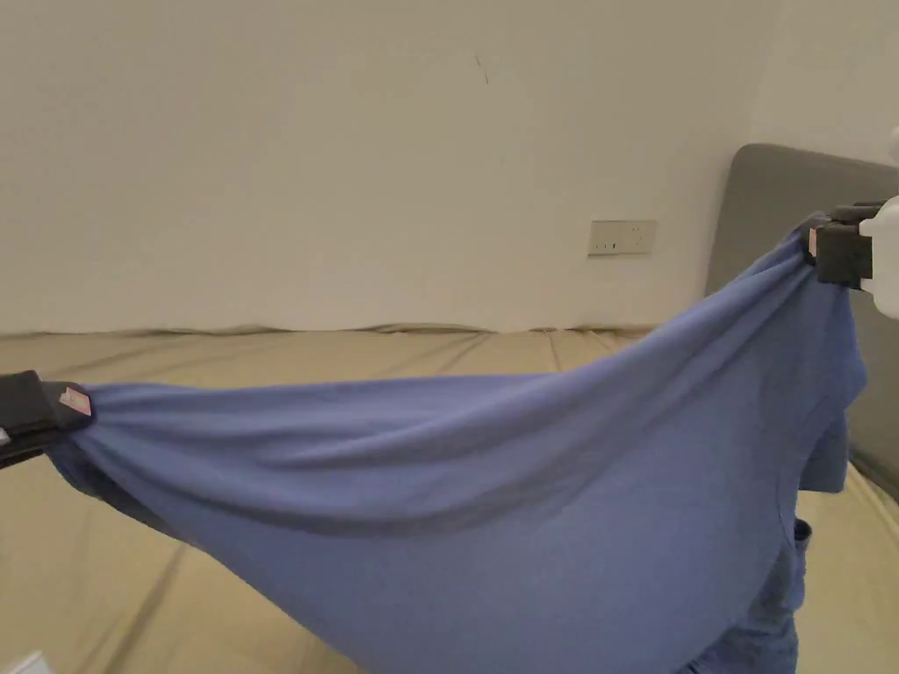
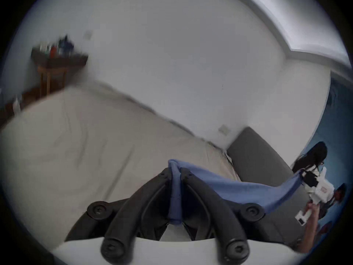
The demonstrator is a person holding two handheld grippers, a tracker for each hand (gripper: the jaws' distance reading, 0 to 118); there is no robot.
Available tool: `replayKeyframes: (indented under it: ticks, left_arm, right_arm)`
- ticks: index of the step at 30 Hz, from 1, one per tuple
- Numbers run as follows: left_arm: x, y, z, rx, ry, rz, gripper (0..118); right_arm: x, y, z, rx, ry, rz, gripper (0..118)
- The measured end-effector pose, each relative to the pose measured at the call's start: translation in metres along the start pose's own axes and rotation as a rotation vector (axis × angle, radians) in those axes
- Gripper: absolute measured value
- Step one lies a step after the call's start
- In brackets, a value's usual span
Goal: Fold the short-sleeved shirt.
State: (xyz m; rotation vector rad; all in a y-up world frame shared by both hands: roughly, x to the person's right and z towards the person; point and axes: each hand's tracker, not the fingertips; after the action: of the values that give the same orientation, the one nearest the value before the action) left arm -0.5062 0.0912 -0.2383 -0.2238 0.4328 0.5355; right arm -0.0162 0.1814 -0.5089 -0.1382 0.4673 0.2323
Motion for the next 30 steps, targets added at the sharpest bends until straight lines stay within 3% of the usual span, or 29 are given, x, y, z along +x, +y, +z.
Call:
replayKeyframes:
  ticks: [4,14,24,30]
  left_arm:
    - [0.025,0.075,-0.006,0.085,-0.019,-0.005,7]
    - [0.055,0.175,-0.041,0.157,0.106,-0.059,7]
    - [0.043,0.179,-0.082,0.087,0.139,-0.060,7]
    - [0.029,0.138,-0.129,-0.023,0.193,-0.085,7]
  right_arm:
    - [0.006,0.053,-0.023,0.017,-0.064,0.035,5]
    - [0.014,0.131,-0.107,-0.088,-0.052,-0.075,5]
    - [0.006,0.136,-0.154,-0.150,-0.053,-0.076,5]
    - [-0.009,0.098,-0.189,-0.222,-0.052,-0.078,5]
